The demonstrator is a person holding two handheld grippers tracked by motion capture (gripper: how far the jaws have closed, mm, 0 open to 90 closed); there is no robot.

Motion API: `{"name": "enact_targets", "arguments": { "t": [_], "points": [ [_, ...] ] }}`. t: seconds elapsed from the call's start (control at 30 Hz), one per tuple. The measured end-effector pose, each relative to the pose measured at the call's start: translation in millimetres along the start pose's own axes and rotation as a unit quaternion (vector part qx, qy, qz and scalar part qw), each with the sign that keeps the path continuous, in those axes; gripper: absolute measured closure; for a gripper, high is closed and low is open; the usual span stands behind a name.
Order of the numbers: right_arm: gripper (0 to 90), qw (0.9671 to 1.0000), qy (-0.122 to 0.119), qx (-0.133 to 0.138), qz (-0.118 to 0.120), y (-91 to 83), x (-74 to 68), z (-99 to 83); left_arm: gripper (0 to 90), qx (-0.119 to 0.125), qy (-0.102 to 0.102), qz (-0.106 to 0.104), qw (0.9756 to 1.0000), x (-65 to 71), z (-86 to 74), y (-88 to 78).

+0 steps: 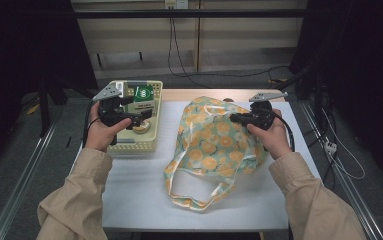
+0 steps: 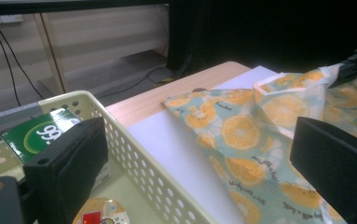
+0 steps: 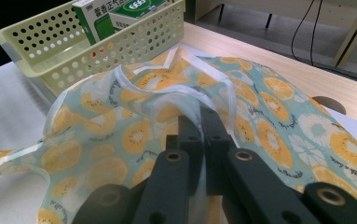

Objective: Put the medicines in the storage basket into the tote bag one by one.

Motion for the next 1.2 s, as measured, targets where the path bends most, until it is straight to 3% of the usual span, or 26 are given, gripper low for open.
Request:
{"name": "enact_targets", "arguments": {
  "t": [0.1, 0.23, 0.33, 0.47, 0.6, 0.77, 0.9, 0.93, 1.03, 1.2],
  "points": [
    [89.8, 1.0, -0.001, 0.0, -0.001, 0.7, -0.5, 0.6, 4.2, -0.001, -0.006, 0.006, 1.0, -7.7, -2.4, 4.4],
    [89.8, 1.0, -0.002, 0.0, 0.0, 3.2, -2.1, -0.4, 4.5, -0.02, -0.003, 0.026, 0.9995, -21.0, -9.4, 9.5],
    [89.8, 1.0, -0.003, -0.002, 0.001, 4.7, -2.5, -0.4, 4.8, -0.026, -0.009, 0.029, 0.9992, -24.9, -8.5, 13.8],
    [89.8, 1.0, 0.002, 0.0, 0.002, 6.4, -1.6, -0.7, 4.9, -0.033, 0.001, 0.033, 0.9989, -28.5, -4.7, 18.5],
    [89.8, 1.0, 0.001, 0.001, 0.003, 8.7, -2.4, -1.3, 4.9, -0.046, 0.009, 0.041, 0.9981, -35.1, -10.0, 22.8],
    [89.8, 1.0, -0.002, 0.0, 0.0, 6.5, -2.5, -0.7, 4.6, -0.064, -0.008, 0.049, 0.9967, -42.6, -20.1, 24.6],
    [89.8, 1.0, -0.002, 0.001, -0.002, 4.2, -2.2, 0.2, 5.0, -0.077, -0.007, 0.047, 0.9959, -47.1, -26.4, 27.4],
    [89.8, 1.0, -0.004, 0.0, -0.002, 4.6, -1.9, -0.2, 5.3, -0.088, 0.0, 0.049, 0.9949, -49.8, -30.4, 28.6],
    [89.8, 1.0, 0.001, 0.002, -0.001, 5.9, -0.9, -0.9, 5.2, -0.112, -0.011, 0.054, 0.9922, -54.4, -43.0, 34.5],
    [89.8, 1.0, 0.0, -0.002, 0.0, 9.5, -3.2, -2.2, 6.8, -0.145, -0.02, 0.082, 0.9858, -65.4, -56.7, 41.7]
  ]
}}
Point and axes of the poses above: each handheld gripper's, and its own axes: y roughly forward along the jaws, z roughly out of its top, x roughly to its right, the point moved 10 cm from there along y, roughly forward along the jaws
